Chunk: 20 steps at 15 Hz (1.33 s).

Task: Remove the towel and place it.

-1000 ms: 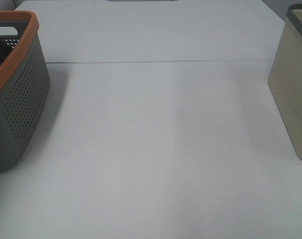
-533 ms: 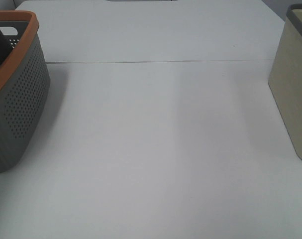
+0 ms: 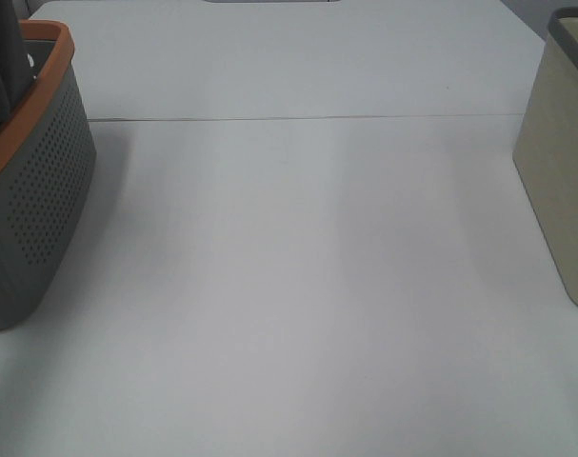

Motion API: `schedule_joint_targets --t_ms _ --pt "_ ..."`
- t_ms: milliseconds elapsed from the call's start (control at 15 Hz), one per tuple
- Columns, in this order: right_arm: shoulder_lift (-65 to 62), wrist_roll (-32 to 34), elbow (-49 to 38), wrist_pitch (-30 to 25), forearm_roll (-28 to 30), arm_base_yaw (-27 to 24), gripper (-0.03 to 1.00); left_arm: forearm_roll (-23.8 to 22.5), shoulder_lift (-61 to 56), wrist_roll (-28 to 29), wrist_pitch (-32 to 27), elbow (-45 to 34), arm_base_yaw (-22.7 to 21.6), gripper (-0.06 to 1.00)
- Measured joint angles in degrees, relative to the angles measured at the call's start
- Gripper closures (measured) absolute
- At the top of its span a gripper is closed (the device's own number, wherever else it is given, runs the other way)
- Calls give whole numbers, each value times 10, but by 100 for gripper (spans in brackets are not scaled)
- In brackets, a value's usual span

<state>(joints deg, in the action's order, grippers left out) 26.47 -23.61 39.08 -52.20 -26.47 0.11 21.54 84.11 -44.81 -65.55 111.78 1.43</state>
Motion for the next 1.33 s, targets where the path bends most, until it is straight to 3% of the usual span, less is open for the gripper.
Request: schedule_joint_targets --t_ms 133,267,733,933,1000,1333 --pt "27 -43 3 49 -35 0 26 10 7 48 115 23 34 94" --pt "54 -50 3 62 -42 0 26 28 29 81 181 56 62 94" --pt "136 -75 23 113 -66 0 26 28 131 88 180 117 170 94" --pt "175 -120 24 138 -139 0 28 -8 173 88 167 120 210 94" --pt "205 -167 24 139 -203 0 31 -28 196 88 168 120 233 94" --pt "276 -269 24 143 -319 5 32 -31 221 89 191 120 258 94"
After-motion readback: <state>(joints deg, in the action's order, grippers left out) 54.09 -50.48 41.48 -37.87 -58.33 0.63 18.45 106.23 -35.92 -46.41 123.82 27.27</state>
